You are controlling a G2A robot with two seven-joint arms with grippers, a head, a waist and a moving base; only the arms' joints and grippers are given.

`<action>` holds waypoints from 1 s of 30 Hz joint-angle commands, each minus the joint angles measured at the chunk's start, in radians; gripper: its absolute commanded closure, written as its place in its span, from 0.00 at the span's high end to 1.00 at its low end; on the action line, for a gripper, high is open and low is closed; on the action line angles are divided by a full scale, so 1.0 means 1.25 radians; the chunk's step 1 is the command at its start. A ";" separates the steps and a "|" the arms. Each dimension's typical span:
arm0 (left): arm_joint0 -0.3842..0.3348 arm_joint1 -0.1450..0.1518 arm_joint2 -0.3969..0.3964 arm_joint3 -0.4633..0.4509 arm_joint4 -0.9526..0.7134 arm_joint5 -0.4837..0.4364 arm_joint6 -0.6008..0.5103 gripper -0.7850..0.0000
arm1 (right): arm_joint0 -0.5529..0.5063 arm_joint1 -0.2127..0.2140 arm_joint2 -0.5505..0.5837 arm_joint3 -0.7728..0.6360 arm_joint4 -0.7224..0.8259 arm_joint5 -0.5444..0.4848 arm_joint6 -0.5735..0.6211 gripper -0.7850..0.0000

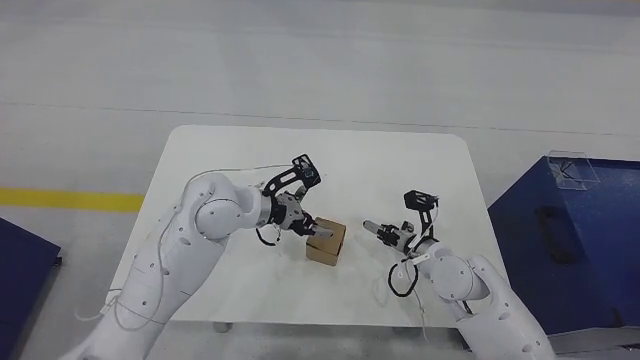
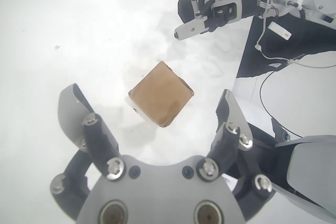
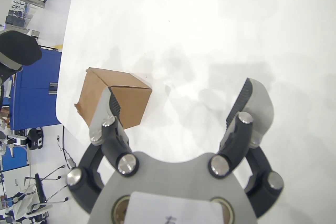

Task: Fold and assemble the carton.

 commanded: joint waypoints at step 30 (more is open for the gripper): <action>-0.230 0.016 0.433 0.316 0.296 -0.281 0.497 1.00 | 0.168 -0.065 -0.200 0.163 -0.202 -0.019 -0.028 1.00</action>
